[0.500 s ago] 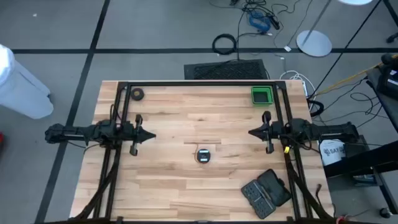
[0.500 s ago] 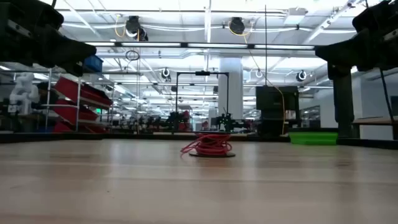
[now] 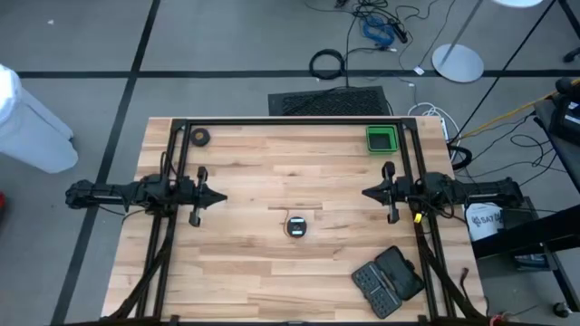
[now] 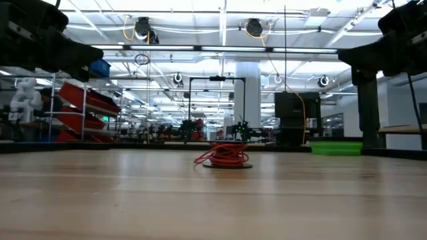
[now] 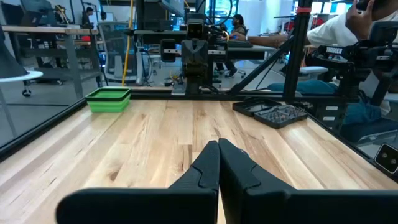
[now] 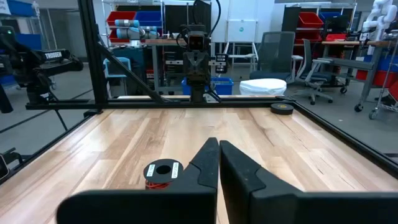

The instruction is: Coil cords

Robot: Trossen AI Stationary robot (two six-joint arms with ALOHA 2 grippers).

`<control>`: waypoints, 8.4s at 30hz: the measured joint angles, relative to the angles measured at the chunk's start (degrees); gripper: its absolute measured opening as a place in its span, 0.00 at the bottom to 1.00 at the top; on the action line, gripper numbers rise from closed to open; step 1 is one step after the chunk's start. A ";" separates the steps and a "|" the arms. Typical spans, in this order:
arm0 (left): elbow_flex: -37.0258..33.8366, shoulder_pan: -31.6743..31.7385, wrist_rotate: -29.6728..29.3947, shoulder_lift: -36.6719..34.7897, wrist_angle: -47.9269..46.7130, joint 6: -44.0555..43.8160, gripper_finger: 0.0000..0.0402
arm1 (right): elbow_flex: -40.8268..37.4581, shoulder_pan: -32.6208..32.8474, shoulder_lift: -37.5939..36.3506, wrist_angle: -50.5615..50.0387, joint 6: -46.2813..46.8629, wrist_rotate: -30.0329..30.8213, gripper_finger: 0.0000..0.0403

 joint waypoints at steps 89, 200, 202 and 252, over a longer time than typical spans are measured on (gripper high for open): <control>0.00 0.00 0.00 0.00 0.00 0.01 0.00 | -0.01 0.00 0.00 0.00 0.01 0.00 0.00; 0.00 0.00 0.01 0.00 0.00 0.01 0.00 | -0.01 0.00 -0.02 0.00 -0.01 0.00 0.00; -0.01 0.00 0.00 0.00 0.00 0.00 0.00 | 0.01 0.02 -0.01 0.00 0.00 0.00 0.00; -0.01 0.00 -0.88 0.01 7.74 5.93 0.00 | 36.96 4.84 48.48 1.21 6.76 0.26 0.00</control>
